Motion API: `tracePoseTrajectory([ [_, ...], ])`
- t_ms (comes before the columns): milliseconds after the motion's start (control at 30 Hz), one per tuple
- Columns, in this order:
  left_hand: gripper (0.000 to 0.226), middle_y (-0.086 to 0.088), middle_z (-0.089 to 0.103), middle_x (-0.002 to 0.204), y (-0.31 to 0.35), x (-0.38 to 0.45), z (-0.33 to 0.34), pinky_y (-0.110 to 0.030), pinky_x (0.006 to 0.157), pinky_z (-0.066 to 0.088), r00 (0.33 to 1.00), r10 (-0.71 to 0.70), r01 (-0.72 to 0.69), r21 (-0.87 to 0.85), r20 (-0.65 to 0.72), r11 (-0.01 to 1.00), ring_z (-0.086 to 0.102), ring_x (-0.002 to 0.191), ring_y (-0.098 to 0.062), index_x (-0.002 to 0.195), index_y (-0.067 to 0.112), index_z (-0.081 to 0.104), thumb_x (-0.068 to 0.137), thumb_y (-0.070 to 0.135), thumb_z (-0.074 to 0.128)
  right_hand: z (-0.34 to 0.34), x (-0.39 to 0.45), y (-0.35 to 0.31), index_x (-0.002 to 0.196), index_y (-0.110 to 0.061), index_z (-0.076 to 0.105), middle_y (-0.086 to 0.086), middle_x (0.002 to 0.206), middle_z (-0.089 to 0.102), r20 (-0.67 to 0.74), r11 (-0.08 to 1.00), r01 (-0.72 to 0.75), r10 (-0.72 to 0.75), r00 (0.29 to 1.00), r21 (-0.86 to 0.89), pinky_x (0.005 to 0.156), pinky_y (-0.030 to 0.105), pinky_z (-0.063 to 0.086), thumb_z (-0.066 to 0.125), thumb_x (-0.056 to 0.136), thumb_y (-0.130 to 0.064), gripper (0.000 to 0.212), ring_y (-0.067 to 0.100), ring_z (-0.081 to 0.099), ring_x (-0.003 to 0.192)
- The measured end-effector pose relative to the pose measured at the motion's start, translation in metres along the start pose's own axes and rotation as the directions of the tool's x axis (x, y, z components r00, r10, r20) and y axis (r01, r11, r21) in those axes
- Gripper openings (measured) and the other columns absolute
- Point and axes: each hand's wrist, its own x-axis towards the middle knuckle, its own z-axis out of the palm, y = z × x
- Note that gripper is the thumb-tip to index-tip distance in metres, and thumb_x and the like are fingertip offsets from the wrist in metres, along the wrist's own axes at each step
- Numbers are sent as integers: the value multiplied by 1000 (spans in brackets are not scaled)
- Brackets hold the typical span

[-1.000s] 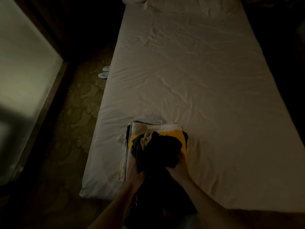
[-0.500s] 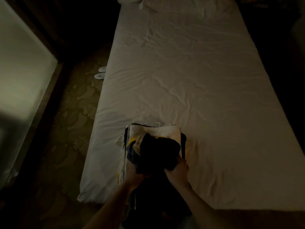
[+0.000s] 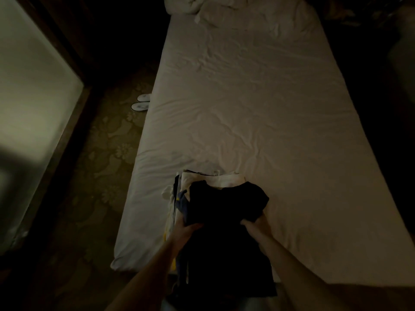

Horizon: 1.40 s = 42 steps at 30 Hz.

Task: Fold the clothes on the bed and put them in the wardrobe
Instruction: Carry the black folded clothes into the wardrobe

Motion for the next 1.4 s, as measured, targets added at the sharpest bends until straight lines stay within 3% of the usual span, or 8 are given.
tracePoseTrajectory([
  [200,64,-21,69,111,21,-23,-6,-39,71,59,976,-176,204,-257,128,945,70,88,-35,131,7,53,73,6,78,-19,-21,-10,123,-29,54,-4,113,66,14,993,66,-68,998,99,96,44,51,77,67,-27,60,21,65,102],
  [300,69,-17,70,95,29,-34,-4,-35,63,56,974,-168,209,-321,151,924,70,73,-29,130,6,53,69,16,81,-25,-43,-19,122,-23,55,2,113,66,0,932,184,-194,981,312,87,38,53,73,80,-3,50,21,64,97],
  [367,92,-19,68,102,41,-40,-3,-39,69,54,980,-118,165,-314,163,935,68,83,-33,134,7,51,56,32,92,-30,-57,-32,122,-22,55,1,111,66,32,884,229,-265,964,408,81,34,53,78,75,-6,54,22,65,96],
  [500,52,-18,68,114,77,-56,-10,-37,75,58,989,-55,91,-265,140,960,68,100,-34,131,9,54,83,22,70,-41,-72,-59,125,-27,58,4,116,70,145,862,201,-298,943,465,84,39,53,91,47,-26,85,27,68,102],
  [667,43,-19,65,121,125,-76,-29,-35,75,56,981,-7,56,-244,195,968,67,104,-33,133,10,52,92,20,62,-48,-90,-101,125,-21,57,9,112,69,255,838,61,-234,938,543,73,38,55,60,91,-3,38,27,70,92],
  [1000,46,-15,71,105,203,-104,-66,-34,75,56,969,100,-73,-127,225,989,69,94,-30,124,4,58,84,23,72,-42,-129,-180,125,-8,63,14,107,69,247,829,122,-298,922,546,98,46,47,80,64,-14,64,34,67,94],
  [1300,56,-15,68,106,228,-124,-96,-29,66,55,968,141,-106,-169,208,980,70,86,-24,131,2,54,85,29,73,-17,-165,-218,118,-7,66,14,98,72,223,824,202,-365,904,529,76,38,57,75,77,-10,43,30,71,81],
  [1400,58,-15,67,105,226,-137,-117,-29,67,56,965,166,-120,-223,201,967,70,85,-24,132,0,53,85,27,73,4,-176,-228,119,-6,66,15,101,72,227,829,218,-378,898,516,82,40,56,75,77,-9,42,31,71,84],
])
